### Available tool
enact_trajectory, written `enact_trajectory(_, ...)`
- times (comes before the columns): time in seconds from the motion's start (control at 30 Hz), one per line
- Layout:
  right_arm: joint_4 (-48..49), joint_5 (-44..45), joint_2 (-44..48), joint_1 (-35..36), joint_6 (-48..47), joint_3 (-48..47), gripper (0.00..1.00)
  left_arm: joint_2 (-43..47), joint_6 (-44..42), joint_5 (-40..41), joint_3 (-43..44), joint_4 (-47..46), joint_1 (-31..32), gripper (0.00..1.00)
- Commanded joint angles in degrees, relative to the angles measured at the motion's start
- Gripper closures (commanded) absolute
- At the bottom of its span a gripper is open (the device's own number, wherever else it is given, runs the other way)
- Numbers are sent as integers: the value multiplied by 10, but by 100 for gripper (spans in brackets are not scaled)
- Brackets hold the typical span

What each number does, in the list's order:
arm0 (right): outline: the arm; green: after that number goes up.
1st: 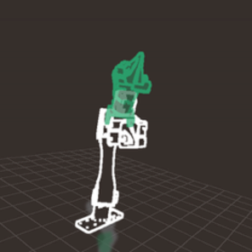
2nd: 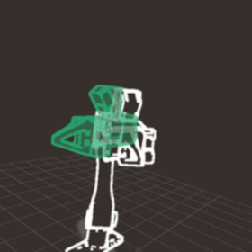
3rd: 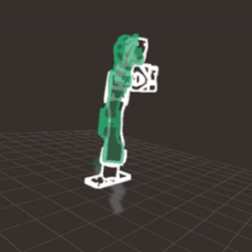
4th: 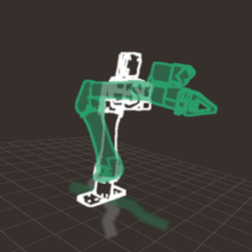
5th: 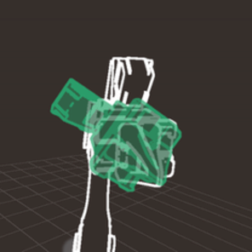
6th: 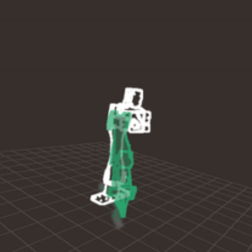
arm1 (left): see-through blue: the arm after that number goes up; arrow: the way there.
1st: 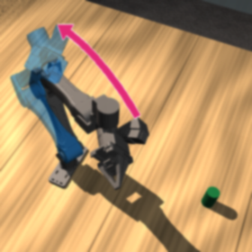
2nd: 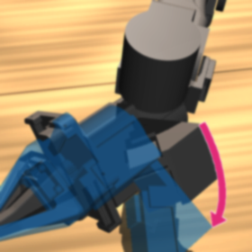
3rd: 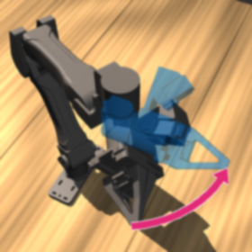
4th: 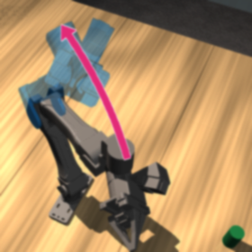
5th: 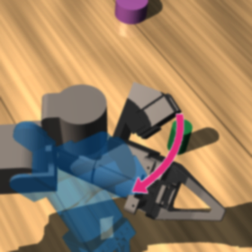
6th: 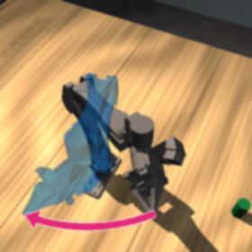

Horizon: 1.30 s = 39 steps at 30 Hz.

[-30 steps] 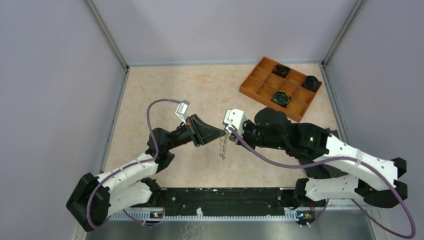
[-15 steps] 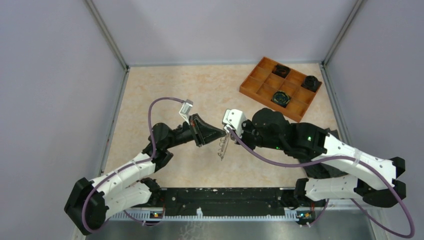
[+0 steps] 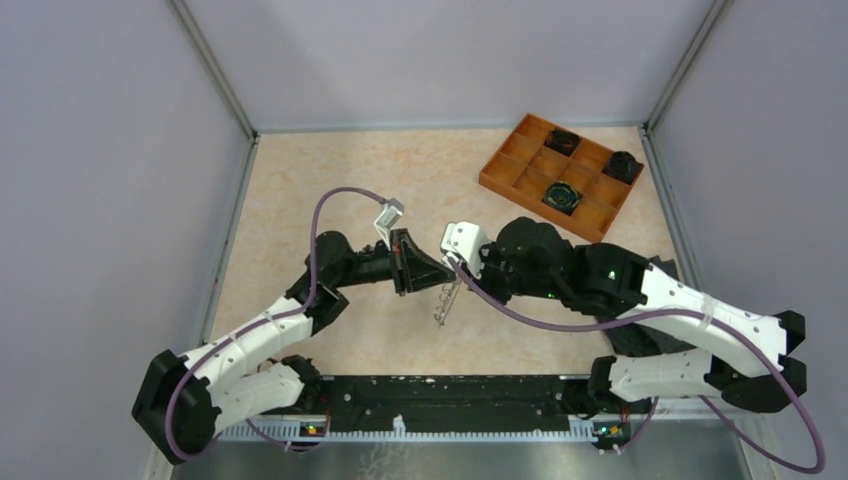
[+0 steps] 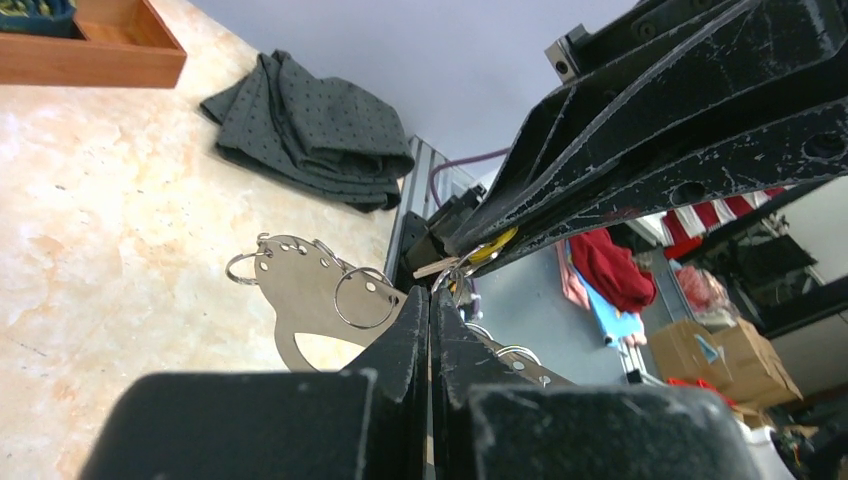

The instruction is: Remove the keys from the keyring

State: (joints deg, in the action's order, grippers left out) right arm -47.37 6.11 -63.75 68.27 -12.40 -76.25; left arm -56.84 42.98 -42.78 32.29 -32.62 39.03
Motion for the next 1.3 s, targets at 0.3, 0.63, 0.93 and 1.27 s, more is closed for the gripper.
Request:
enact_trajectory(0.3, -9, -1, -25, 7, -11, -60, 100, -44, -32, -110, 34, 4, -3, 100)
enact_trajectory(0.63, -34, 2, -39, 7, 4, -78, 100, 12, -153, 24, 77, 150, -3, 43)
enact_trajectory(0.93, -46, 42, -73, 5, 22, -100, 100, 62, -233, 89, 112, 226, -1, 53)
enact_trajectory(1.27, -71, -4, -133, -78, 70, -153, 100, 78, -268, 154, 124, 252, 32, 59)
